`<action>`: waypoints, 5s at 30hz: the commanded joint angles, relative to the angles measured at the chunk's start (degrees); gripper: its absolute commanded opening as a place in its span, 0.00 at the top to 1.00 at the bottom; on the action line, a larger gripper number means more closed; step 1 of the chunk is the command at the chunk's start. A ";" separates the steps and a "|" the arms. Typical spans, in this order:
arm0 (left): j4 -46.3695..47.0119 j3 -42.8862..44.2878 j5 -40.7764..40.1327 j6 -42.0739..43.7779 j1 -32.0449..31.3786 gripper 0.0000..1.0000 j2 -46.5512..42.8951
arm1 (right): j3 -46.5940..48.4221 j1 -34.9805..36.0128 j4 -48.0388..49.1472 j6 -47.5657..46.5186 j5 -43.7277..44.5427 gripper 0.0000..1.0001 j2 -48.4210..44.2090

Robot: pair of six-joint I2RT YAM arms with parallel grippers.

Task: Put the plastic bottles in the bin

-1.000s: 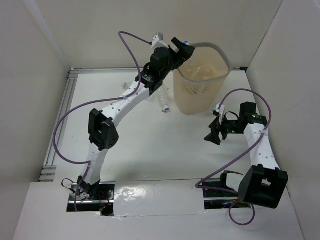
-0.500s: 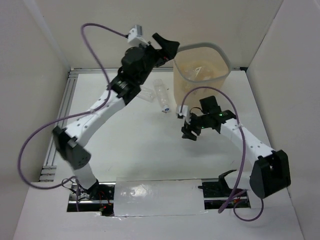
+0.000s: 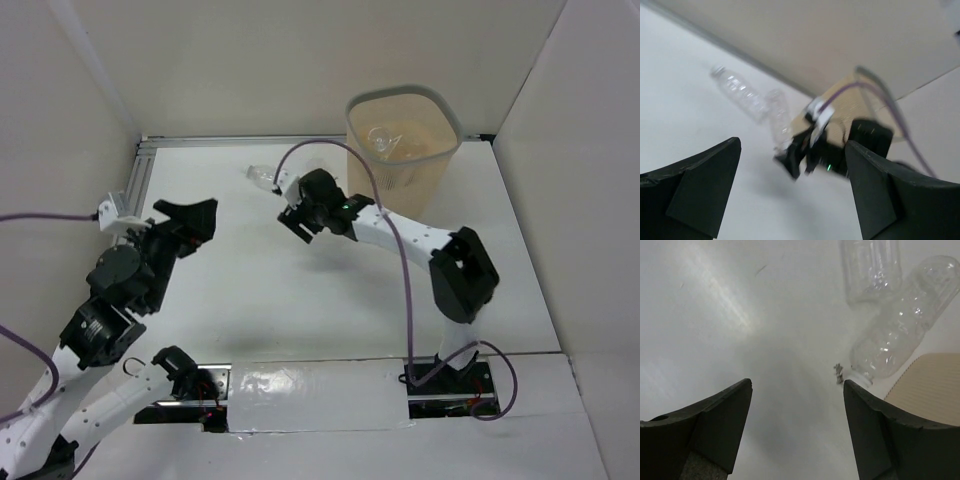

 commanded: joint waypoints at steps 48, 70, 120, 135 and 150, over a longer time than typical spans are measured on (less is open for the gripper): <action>-16.33 -16.96 4.56 -13.66 0.02 0.00 -7.58 | 18.20 -7.34 -0.54 6.22 9.77 0.79 16.43; 9.49 -18.80 3.67 1.62 5.19 0.00 15.61 | 36.03 -13.66 -4.67 4.98 -13.00 0.83 -2.92; 6.61 41.76 32.60 68.00 24.19 0.00 90.49 | 16.45 -61.48 -29.90 -6.44 -58.35 0.44 -14.70; 2.66 39.56 41.91 58.87 23.66 0.57 89.81 | 13.64 -56.39 -35.36 -15.40 -59.75 0.00 -18.99; 13.33 40.87 47.36 37.71 6.10 0.65 57.19 | -7.62 -58.67 -47.48 -39.22 -54.84 1.00 -35.95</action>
